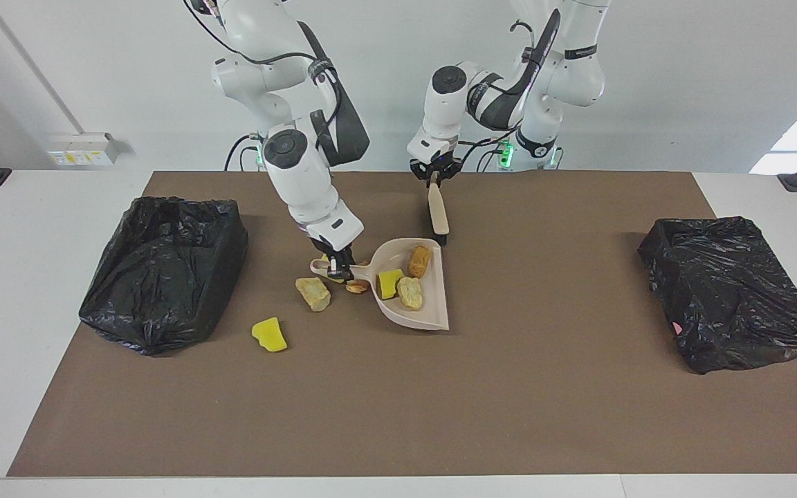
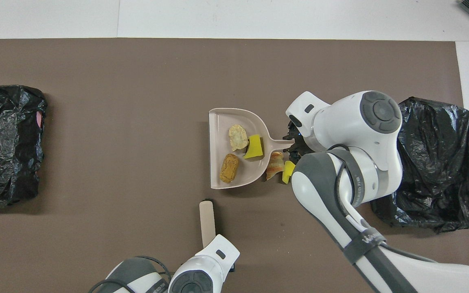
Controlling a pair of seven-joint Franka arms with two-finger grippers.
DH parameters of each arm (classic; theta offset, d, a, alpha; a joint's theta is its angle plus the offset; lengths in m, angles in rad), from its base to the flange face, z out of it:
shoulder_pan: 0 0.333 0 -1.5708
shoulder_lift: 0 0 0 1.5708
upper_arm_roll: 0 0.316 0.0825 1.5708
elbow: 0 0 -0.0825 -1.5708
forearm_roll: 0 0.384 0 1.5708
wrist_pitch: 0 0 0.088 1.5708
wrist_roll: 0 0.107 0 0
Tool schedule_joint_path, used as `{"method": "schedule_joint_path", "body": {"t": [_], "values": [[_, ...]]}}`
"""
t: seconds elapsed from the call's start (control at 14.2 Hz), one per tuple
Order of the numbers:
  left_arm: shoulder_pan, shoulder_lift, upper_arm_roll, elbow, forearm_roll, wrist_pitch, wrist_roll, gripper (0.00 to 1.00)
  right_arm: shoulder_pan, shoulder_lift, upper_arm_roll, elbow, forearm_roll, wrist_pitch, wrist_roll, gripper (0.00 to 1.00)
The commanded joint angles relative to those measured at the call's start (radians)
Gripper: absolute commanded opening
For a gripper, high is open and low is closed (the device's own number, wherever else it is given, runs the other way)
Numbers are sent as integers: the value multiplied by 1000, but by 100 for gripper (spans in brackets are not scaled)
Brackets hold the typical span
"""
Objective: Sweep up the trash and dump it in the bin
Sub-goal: 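Carry the loaded dustpan with the right gripper to the nearby bin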
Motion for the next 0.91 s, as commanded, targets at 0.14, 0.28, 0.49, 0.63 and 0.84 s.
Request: {"method": "schedule_joint_path", "body": {"t": [0.14, 0.28, 0.49, 0.63, 0.84], "values": [[-20, 15, 16, 0, -7, 22, -8, 21, -166, -23, 11, 124, 41, -221, -159, 0], [-17, 18, 16, 4, -7, 22, -11, 100, -232, -22, 11, 169, 41, -296, -212, 0], [4, 17, 22, 18, -7, 2, -19, 100, -347, -23, 11, 207, 36, -379, -266, 0], [74, 18, 22, 53, -5, -10, -11, 100, -416, -22, 3, 227, 36, -419, -346, 0], [171, 18, 22, 98, 10, -10, 24, 100, -551, -23, -1, 229, 19, -422, -445, 0]]}}
